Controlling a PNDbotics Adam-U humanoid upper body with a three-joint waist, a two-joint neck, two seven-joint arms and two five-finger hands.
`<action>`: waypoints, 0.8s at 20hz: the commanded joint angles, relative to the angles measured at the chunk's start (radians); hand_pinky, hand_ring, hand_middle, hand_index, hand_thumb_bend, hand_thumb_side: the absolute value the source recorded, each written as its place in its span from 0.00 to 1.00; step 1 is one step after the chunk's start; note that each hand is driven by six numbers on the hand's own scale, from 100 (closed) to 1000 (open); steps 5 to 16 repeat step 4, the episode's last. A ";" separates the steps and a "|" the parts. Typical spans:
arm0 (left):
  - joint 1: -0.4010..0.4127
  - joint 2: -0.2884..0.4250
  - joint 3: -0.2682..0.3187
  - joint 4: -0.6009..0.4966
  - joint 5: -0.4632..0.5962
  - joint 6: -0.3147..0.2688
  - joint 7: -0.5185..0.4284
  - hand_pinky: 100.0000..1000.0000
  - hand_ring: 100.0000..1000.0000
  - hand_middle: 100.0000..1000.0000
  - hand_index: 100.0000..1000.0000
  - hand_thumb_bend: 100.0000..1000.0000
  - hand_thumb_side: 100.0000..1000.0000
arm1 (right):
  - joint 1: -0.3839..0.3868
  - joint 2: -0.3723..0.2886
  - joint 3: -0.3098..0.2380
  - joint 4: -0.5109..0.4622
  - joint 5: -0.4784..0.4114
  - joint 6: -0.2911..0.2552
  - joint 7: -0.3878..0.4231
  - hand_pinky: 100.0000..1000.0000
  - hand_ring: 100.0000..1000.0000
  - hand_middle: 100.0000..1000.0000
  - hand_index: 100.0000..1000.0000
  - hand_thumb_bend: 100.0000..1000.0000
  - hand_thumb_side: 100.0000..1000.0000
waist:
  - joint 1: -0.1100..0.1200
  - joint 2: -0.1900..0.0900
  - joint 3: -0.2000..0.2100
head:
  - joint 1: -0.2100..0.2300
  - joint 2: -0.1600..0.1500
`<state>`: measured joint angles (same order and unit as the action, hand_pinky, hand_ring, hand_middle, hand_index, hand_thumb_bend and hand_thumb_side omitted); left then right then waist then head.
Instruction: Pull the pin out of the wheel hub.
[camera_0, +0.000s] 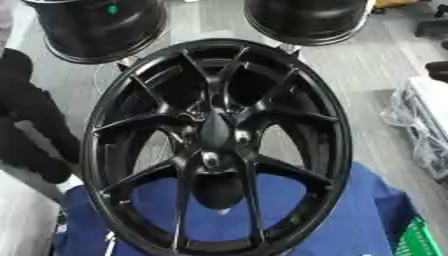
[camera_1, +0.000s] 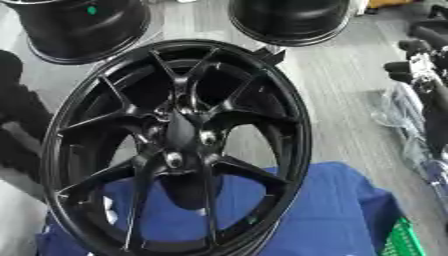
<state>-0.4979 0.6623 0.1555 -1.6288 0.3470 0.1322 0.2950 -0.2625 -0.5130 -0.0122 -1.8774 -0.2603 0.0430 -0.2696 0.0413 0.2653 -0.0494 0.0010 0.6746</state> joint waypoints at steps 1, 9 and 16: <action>-0.003 -0.092 0.036 -0.038 0.079 -0.011 0.125 0.60 0.69 0.67 0.71 0.22 0.70 | -0.007 -0.009 -0.011 -0.019 -0.006 -0.002 -0.003 0.74 0.66 0.76 0.89 0.00 0.58 | -0.006 -0.012 0.001 | 0.005 -0.003; 0.005 -0.162 0.051 -0.040 0.065 -0.029 0.164 0.60 0.70 0.68 0.72 0.23 0.70 | -0.008 -0.004 -0.011 -0.020 -0.008 -0.002 -0.004 0.74 0.66 0.76 0.89 0.00 0.59 | -0.014 -0.009 0.001 | 0.007 -0.007; 0.005 -0.162 0.051 -0.040 0.065 -0.029 0.164 0.60 0.70 0.68 0.72 0.23 0.70 | -0.008 -0.004 -0.011 -0.020 -0.008 -0.002 -0.004 0.74 0.66 0.76 0.89 0.00 0.59 | -0.014 -0.009 0.001 | 0.007 -0.007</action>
